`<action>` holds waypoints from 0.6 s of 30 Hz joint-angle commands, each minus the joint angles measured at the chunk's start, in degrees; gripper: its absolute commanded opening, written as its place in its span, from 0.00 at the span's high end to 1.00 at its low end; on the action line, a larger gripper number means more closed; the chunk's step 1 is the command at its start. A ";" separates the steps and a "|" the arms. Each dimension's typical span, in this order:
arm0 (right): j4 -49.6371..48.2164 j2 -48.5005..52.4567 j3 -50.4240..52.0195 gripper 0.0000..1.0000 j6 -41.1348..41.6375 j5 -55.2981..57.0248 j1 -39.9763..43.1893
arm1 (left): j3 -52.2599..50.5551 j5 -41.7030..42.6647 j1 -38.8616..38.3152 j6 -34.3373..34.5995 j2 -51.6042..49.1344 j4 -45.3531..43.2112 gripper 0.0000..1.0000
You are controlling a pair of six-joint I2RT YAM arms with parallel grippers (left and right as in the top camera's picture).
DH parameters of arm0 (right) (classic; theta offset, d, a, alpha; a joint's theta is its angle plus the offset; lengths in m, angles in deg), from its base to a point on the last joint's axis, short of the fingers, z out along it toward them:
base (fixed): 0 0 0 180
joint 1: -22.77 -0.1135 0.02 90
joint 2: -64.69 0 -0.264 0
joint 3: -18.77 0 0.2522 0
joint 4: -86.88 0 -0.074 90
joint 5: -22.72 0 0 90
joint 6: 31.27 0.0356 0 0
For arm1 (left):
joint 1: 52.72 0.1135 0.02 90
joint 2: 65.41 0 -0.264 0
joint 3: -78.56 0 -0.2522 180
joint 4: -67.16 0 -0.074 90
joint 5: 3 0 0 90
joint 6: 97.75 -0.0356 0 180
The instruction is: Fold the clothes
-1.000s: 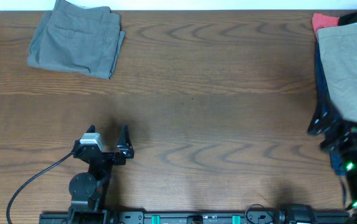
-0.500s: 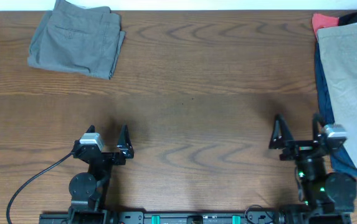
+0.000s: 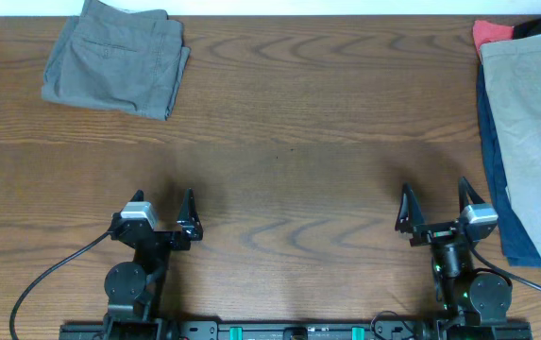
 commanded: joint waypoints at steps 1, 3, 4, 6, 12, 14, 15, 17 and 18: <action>-0.11 -0.55 1.42 0.01 -3.98 0.02 -0.44 | -0.87 0.63 -0.09 -0.79 0.37 2.05 0.02; 1.09 -0.55 1.40 0.01 -5.79 0.02 -0.44 | -0.87 0.63 -0.09 -0.79 0.37 2.05 0.02; 1.75 -0.55 1.40 0.01 -6.69 0.04 -0.44 | -0.87 0.63 -0.09 -0.76 0.37 2.05 0.02; 4.02 -0.55 1.40 0.01 -8.20 0.04 -0.42 | -0.87 0.63 -0.09 -0.76 0.37 2.05 0.02; 8.48 -0.50 1.38 0.01 -8.11 0.02 1.07 | -0.87 0.63 -0.09 -0.79 0.37 2.05 0.02; 8.46 -0.50 1.38 0.01 -8.11 0.02 1.46 | -0.87 0.63 -0.09 -0.79 0.37 2.05 0.02; 8.44 -0.50 1.38 0.01 -8.11 0.04 1.49 | -0.87 0.63 -0.09 -0.79 0.37 2.05 0.02; 8.44 -0.50 1.38 0.01 -8.11 0.02 1.49 | -0.87 0.63 -0.09 -0.79 0.37 2.05 0.02; 8.46 -0.50 1.38 0.01 -8.11 0.02 1.49 | -0.87 0.63 -0.09 -0.79 0.37 2.05 0.02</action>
